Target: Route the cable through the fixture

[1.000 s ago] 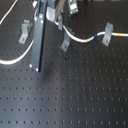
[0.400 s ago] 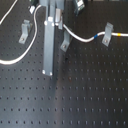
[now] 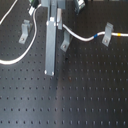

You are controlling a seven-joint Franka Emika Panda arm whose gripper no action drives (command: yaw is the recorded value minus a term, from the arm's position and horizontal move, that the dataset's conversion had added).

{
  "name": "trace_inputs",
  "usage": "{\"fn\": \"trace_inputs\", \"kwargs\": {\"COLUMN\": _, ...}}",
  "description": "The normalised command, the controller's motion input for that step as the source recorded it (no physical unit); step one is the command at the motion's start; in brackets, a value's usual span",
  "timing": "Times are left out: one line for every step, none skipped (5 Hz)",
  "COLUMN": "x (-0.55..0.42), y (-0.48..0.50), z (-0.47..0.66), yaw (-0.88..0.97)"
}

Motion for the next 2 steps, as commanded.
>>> {"fn": "trace_inputs", "kwargs": {"x": -0.196, "y": 0.033, "z": 0.69, "yaw": 0.12}}
{"fn": "trace_inputs", "kwargs": {"x": -0.180, "y": 0.042, "z": 0.53, "yaw": 0.12}}
